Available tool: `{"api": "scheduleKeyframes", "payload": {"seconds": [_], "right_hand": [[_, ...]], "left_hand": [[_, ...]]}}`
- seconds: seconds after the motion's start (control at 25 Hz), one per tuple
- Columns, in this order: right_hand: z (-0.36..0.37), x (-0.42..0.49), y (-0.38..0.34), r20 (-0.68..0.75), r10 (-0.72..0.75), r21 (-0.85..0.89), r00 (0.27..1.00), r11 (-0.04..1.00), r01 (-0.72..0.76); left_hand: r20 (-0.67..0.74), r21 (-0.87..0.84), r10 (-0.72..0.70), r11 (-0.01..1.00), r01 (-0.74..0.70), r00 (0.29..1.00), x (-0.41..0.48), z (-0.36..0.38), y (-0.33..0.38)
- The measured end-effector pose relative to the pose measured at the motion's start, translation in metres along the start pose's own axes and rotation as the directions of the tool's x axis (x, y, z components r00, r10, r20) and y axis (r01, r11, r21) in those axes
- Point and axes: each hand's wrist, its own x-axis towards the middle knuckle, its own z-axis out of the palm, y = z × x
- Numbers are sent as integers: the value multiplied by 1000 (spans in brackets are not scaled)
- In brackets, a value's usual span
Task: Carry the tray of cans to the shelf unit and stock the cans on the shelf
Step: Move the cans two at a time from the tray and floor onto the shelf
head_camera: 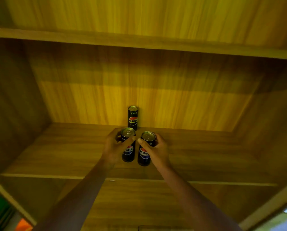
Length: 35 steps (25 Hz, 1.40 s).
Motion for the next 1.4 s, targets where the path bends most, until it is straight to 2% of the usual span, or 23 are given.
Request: {"api": "scheduleKeyframes", "payload": {"seconds": [0.6, 0.76, 0.84, 0.96, 1.04, 1.2, 1.4], "right_hand": [[16, 25, 19, 47, 14, 41, 999, 999, -16], [9, 12, 28, 120, 29, -7, 992, 1000, -28], [3, -1, 41, 135, 61, -54, 989, 997, -55], [-4, -8, 58, 142, 103, -124, 984, 989, -86], [-3, -3, 61, 149, 101, -144, 984, 986, -79], [6, 27, 72, 134, 80, -145, 988, 988, -60], [20, 82, 80, 122, 109, -150, 986, 984, -90]], "left_hand": [[25, -77, -55, 995, 57, 998, 28, 8, -35], [142, -140, -102, 983, 122, 985, 26, -1, -48], [188, -125, -134, 979, 159, 973, 20, -5, -59], [149, 7, -128, 992, 128, 981, 17, -9, -75], [140, 37, -97, 995, 92, 985, 21, -10, -81], [183, 36, -49, 998, 43, 982, 45, -7, -88], [159, 104, -33, 994, 17, 987, 82, -7, -99]]}}
